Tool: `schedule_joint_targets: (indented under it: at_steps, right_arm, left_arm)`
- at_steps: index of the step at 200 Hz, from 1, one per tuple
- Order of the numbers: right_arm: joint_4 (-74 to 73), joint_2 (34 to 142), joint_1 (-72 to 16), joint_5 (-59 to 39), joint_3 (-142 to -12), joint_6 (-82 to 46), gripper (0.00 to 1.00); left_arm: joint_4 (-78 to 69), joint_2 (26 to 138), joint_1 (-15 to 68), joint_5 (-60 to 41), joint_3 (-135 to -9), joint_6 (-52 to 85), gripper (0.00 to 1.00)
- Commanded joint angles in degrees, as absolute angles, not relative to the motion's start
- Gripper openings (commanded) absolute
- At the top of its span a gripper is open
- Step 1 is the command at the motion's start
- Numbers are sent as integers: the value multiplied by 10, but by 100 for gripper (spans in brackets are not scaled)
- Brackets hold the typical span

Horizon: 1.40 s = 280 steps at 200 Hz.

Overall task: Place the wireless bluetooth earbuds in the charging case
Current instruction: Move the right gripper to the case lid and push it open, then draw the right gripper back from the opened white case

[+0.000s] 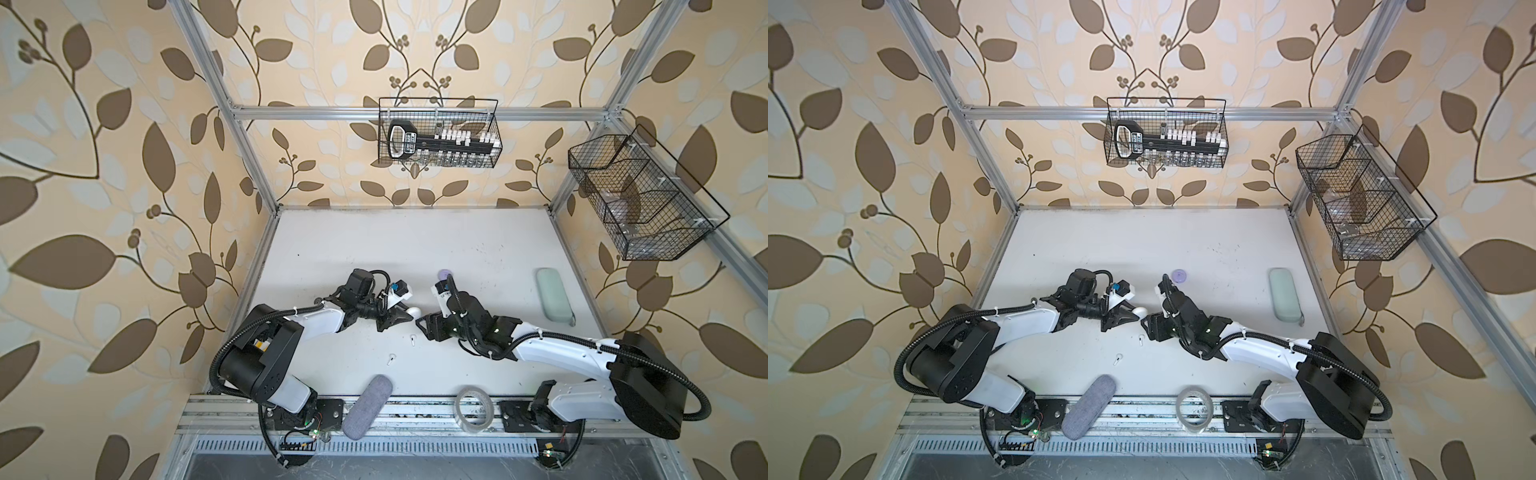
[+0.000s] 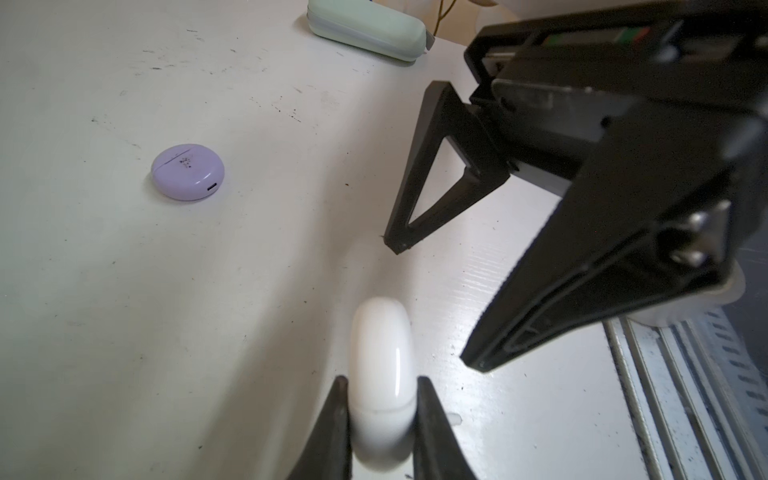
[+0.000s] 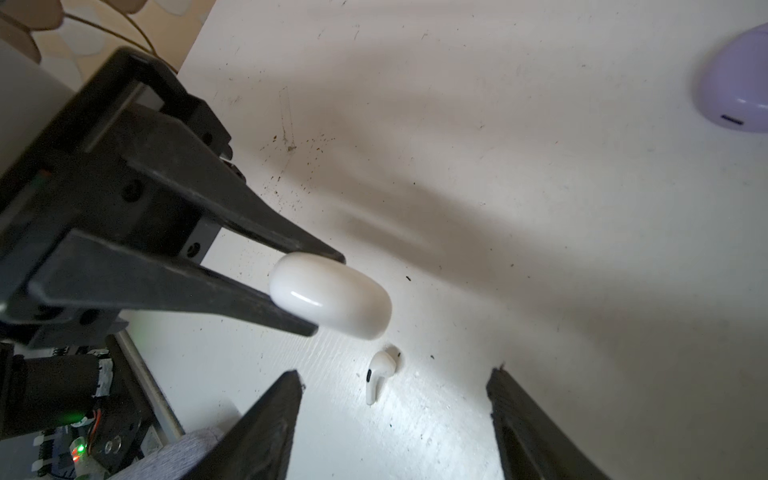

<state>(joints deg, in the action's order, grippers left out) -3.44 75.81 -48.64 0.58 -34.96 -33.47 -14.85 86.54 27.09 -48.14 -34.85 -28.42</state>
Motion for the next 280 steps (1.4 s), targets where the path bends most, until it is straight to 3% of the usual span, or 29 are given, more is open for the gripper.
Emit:
schedule_joint_targets:
  at_steps: [1, 280]
  right_arm:
    - [-50, 767, -480, 0, -363, -341, 72]
    - [-54, 848, -414, -33, -420, -329, 71]
  left_arm:
    - [-167, 858, 278, -483, -343, -288, 15]
    - [-139, 861, 284, -491, -353, -303, 14]
